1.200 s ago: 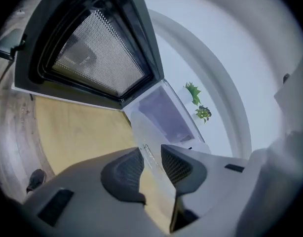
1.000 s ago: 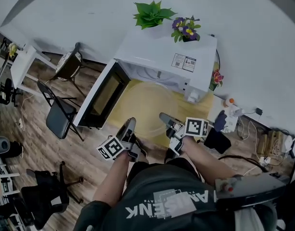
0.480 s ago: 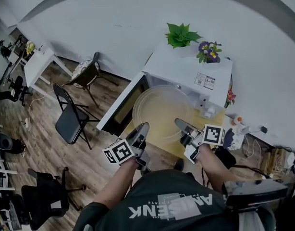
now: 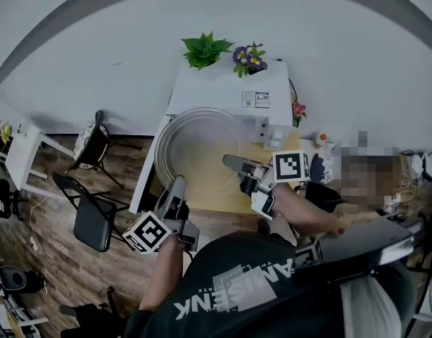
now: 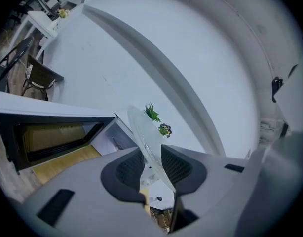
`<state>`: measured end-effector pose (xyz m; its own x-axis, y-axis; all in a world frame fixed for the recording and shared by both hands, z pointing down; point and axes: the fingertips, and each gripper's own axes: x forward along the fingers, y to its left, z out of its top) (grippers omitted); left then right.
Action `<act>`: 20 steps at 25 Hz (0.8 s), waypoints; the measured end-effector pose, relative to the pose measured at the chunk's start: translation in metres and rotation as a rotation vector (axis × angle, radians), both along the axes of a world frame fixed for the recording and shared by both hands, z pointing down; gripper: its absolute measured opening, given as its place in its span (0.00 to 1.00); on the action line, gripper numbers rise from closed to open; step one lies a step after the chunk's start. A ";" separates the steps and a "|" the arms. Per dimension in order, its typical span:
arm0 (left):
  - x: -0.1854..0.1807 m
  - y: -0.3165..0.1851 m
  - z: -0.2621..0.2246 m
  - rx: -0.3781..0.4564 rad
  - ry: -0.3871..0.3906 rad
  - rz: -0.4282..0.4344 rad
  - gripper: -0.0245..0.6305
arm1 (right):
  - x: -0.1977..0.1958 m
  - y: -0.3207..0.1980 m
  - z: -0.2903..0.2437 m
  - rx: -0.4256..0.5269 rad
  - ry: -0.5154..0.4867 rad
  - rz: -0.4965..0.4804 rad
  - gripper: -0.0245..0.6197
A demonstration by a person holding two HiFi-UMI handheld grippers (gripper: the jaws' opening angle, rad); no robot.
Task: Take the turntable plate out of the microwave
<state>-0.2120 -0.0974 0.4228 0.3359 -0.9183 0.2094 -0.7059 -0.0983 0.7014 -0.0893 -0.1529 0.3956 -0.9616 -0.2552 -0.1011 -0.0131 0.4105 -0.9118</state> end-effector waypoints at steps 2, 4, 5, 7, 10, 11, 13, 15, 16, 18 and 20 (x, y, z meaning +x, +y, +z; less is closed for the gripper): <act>-0.003 0.000 -0.005 -0.001 -0.022 0.004 0.20 | 0.000 0.001 -0.002 -0.010 0.007 0.011 0.13; -0.001 -0.002 -0.009 0.005 -0.004 0.012 0.20 | 0.004 -0.001 0.001 -0.029 0.046 0.036 0.13; 0.002 -0.003 -0.011 0.012 0.014 0.018 0.20 | 0.007 -0.003 0.004 -0.039 0.068 0.049 0.13; 0.003 -0.004 -0.014 0.011 0.003 0.023 0.20 | 0.003 -0.002 -0.007 -0.006 0.021 0.032 0.13; 0.002 -0.002 -0.012 -0.006 -0.031 0.023 0.20 | 0.001 0.003 -0.016 0.022 -0.034 0.012 0.14; 0.004 -0.003 -0.012 -0.006 -0.033 0.027 0.20 | 0.007 0.001 -0.005 -0.008 0.017 0.039 0.14; 0.007 -0.003 -0.012 -0.001 -0.033 0.034 0.20 | 0.013 0.001 0.000 -0.023 0.042 0.060 0.14; 0.012 -0.002 -0.011 0.004 -0.002 0.041 0.20 | 0.013 0.003 -0.002 -0.016 0.024 0.061 0.14; 0.015 -0.002 -0.010 0.006 0.025 0.043 0.20 | 0.013 0.003 -0.001 -0.017 0.024 0.062 0.14; 0.020 -0.003 -0.009 0.009 0.062 0.047 0.20 | 0.017 0.002 0.004 -0.028 0.049 0.070 0.14; 0.022 -0.002 -0.008 0.009 0.063 0.046 0.20 | 0.022 0.002 0.013 -0.050 0.095 0.085 0.14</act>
<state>-0.1902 -0.0990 0.4148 0.3897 -0.9035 0.1785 -0.6553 -0.1359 0.7430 -0.0675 -0.1507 0.4088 -0.9409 -0.3387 0.0045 -0.1335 0.3584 -0.9240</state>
